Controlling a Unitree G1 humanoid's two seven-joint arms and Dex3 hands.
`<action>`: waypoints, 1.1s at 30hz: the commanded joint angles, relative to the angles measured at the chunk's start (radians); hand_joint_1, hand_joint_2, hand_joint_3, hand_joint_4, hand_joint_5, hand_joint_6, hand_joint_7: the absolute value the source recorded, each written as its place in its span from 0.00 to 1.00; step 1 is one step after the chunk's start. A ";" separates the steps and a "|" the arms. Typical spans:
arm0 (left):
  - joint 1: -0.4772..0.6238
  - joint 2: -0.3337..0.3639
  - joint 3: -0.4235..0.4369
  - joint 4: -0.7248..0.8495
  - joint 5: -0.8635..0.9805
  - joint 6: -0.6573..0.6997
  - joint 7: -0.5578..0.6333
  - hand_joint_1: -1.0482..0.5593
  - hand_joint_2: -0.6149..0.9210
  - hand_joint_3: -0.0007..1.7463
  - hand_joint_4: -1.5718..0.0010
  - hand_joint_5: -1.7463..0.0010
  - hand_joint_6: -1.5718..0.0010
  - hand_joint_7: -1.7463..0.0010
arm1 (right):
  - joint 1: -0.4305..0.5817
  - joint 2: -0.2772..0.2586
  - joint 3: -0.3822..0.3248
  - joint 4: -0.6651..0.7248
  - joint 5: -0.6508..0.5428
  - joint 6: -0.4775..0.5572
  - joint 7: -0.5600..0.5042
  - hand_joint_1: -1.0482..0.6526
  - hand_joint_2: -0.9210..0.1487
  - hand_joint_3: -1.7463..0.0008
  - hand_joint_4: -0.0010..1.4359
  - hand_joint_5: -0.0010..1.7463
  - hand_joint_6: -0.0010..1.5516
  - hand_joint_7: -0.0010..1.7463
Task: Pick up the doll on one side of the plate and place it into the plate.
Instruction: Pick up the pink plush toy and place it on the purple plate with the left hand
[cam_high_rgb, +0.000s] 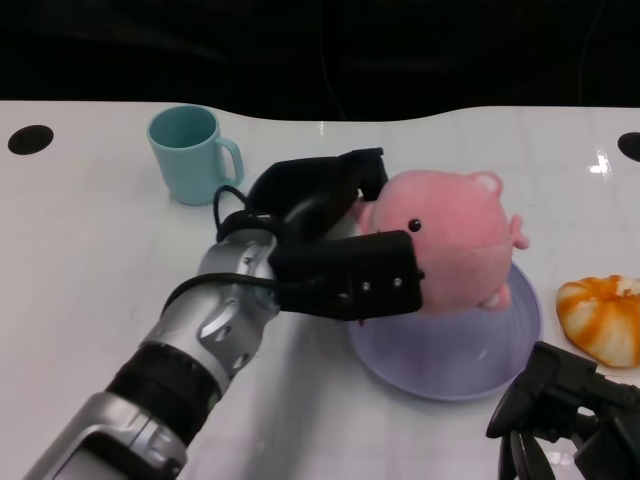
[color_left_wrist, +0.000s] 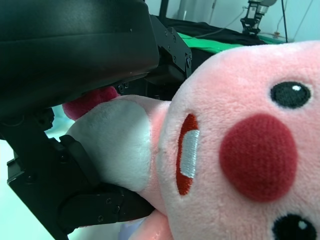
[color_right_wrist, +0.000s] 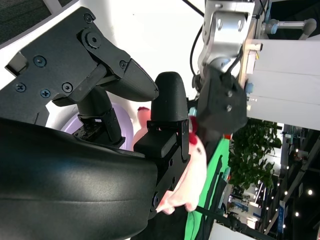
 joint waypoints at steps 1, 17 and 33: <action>-0.049 -0.027 -0.013 0.052 0.011 0.017 0.026 0.51 0.74 0.55 0.43 0.00 0.58 0.00 | 0.006 -0.006 -0.001 -0.013 -0.004 0.000 -0.009 0.48 0.47 0.17 0.48 1.00 0.38 0.89; -0.148 -0.142 -0.069 0.223 0.020 0.081 0.019 0.49 0.92 0.29 0.48 0.00 0.50 0.65 | 0.013 -0.009 0.010 -0.029 -0.011 0.003 -0.012 0.47 0.46 0.19 0.48 1.00 0.37 0.90; -0.126 -0.126 -0.077 0.172 -0.019 0.064 -0.072 0.37 1.00 0.09 0.70 0.38 0.58 0.91 | 0.013 -0.014 0.001 -0.024 -0.012 -0.012 -0.008 0.47 0.45 0.20 0.48 1.00 0.38 0.89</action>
